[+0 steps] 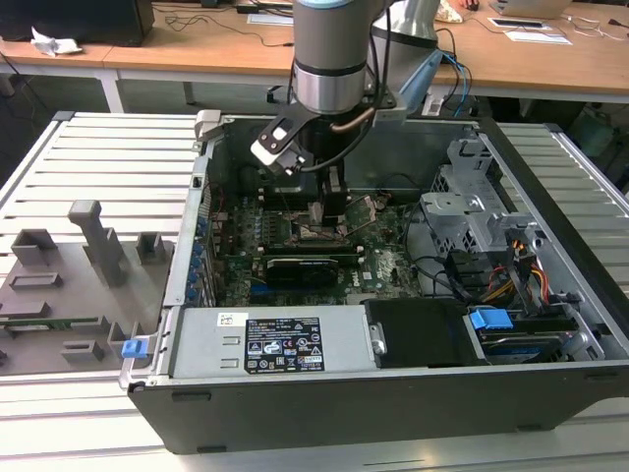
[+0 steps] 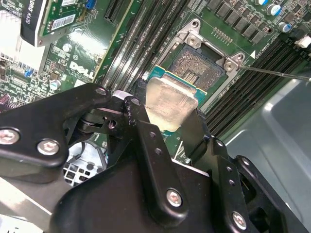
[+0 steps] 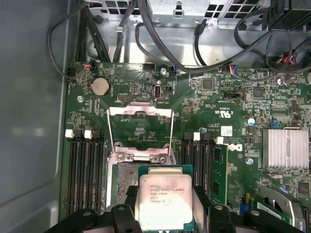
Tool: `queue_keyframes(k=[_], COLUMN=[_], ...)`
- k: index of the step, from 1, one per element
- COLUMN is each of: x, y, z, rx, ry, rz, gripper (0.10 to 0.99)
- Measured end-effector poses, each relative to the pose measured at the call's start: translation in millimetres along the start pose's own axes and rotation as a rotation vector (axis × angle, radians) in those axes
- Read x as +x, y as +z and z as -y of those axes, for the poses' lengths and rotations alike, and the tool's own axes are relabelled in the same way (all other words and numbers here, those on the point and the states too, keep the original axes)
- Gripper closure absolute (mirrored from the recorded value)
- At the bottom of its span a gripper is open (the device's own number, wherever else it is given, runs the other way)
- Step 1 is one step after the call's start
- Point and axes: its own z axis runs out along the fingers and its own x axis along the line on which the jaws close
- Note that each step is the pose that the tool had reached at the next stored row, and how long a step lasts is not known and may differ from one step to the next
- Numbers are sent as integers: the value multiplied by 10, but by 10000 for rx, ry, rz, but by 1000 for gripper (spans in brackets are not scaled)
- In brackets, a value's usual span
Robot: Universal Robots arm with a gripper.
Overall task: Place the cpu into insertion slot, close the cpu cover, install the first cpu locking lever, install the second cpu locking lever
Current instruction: 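Place the cpu into insertion slot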
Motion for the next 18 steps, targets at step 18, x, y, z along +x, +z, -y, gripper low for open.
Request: queue_keyframes(k=[18], x=[57], y=[75], z=[6], rx=[0], ry=[0], rz=[0], gripper=[561])
